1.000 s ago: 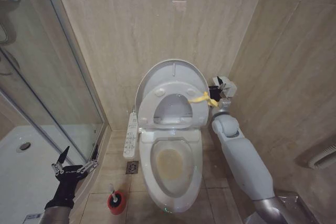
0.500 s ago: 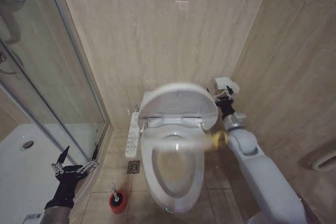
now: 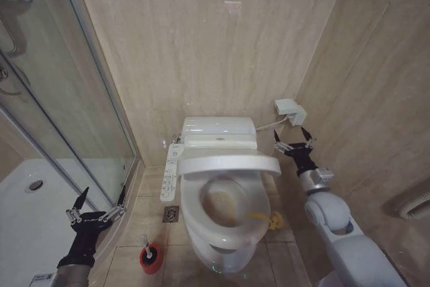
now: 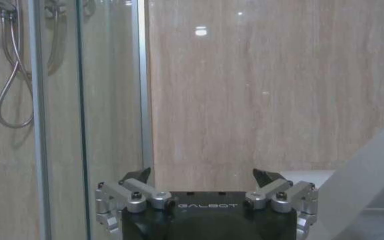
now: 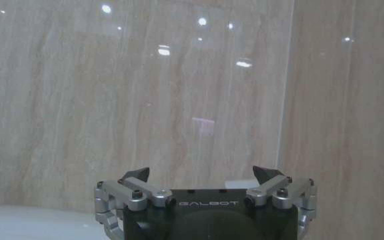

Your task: Open the toilet lid, clean the toilet bowl with a toilet brush, close the toilet lid, and flush.

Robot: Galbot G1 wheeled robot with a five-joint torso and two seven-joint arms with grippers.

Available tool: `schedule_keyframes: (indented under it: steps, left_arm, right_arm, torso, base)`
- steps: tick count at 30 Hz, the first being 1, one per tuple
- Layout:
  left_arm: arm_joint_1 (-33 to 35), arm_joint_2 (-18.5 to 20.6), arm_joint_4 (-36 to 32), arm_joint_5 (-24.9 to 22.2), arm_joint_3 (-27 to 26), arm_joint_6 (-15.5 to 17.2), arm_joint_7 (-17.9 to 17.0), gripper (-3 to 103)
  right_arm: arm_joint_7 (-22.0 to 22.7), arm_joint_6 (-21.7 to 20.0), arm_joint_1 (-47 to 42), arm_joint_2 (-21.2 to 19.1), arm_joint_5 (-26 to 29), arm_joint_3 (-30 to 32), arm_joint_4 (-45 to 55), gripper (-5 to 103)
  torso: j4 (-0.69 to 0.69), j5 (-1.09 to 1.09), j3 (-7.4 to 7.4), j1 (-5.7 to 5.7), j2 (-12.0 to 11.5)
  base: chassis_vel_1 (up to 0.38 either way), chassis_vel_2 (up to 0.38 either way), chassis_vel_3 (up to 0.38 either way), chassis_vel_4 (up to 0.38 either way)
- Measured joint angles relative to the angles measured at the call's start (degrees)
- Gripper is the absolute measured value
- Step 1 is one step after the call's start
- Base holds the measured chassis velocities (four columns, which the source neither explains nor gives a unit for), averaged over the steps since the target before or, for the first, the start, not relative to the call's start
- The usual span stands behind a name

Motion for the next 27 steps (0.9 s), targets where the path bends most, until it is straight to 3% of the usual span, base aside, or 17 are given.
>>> schedule_keyframes:
  steps: [9, 15, 27]
  left_arm:
    - [0.00, 0.00, 0.00, 0.00, 0.00, 0.00, 0.00, 100]
    - [0.00, 0.00, 0.00, 0.00, 0.00, 0.00, 0.00, 100]
    - [0.00, 0.00, 0.00, 0.00, 0.00, 0.00, 0.00, 100]
  right_arm:
    - [-0.08, 2.43, -14.19, 3.54, -1.38, 5.27, 6.44, 100]
    - [0.11, 3.67, -18.57, 5.37, -2.73, 6.91, 8.59, 100]
    - [3.34, 0.14, -21.45, 9.00, -1.21, 9.41, 12.88, 100]
  torso:
    - [-0.02, 0.00, 0.00, 0.00, 0.00]
    - [-0.02, 0.00, 0.00, 0.00, 0.00]
    - [-0.01, -0.01, 0.00, 0.01, -0.01]
  base:
    - [0.000, 0.000, 0.000, 0.000]
    - [0.000, 0.000, 0.000, 0.000]
    - [0.000, 0.000, 0.000, 0.000]
